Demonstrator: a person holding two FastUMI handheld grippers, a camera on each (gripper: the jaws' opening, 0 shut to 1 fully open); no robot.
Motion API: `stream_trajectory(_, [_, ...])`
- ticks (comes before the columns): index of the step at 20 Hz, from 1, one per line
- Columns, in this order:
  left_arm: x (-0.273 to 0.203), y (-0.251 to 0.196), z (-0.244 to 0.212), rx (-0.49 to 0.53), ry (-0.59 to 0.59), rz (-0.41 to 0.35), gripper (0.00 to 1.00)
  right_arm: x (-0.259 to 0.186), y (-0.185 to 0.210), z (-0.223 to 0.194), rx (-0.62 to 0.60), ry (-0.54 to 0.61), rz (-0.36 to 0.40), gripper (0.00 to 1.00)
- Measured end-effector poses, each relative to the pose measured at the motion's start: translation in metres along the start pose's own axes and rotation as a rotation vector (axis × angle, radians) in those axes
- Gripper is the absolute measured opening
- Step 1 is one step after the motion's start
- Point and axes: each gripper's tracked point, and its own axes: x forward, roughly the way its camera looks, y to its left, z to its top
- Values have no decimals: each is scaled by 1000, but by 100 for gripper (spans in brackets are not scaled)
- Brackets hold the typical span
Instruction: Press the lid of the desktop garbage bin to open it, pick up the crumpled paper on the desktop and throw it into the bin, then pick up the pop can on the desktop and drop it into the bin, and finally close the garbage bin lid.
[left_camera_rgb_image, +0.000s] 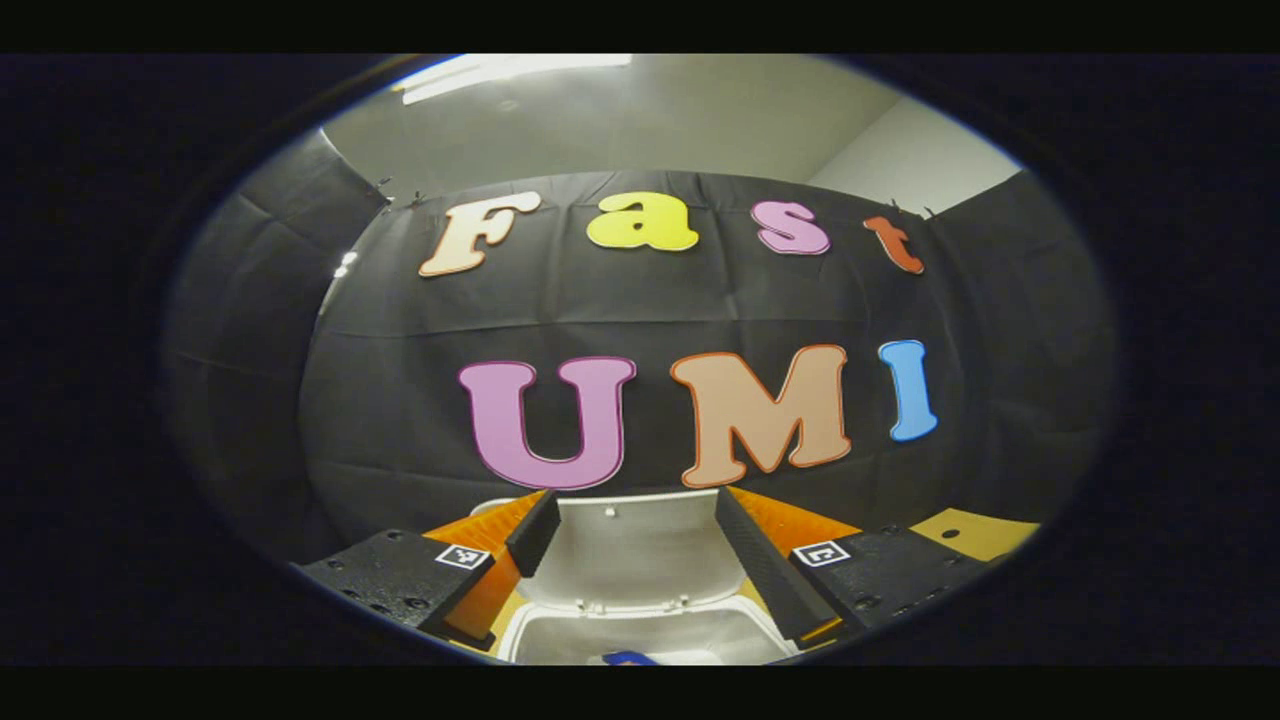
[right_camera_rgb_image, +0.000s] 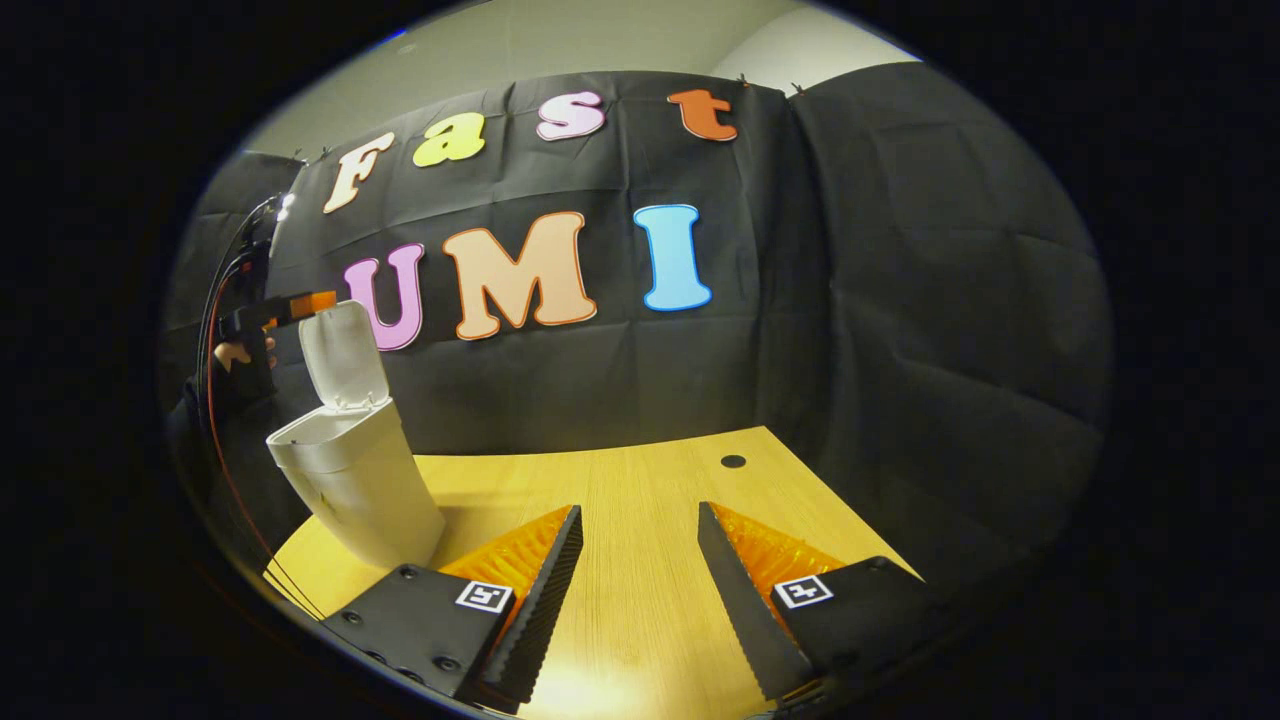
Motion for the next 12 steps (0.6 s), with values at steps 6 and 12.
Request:
stream_trajectory(6, [47,1,-10,-39,61,-37,93,-7,-4,-10,25,8,-44,80])
stream_trajectory(12, [14,-5,-27,-54,116,-38,94,-7,2,-6,9,1,-6,80])
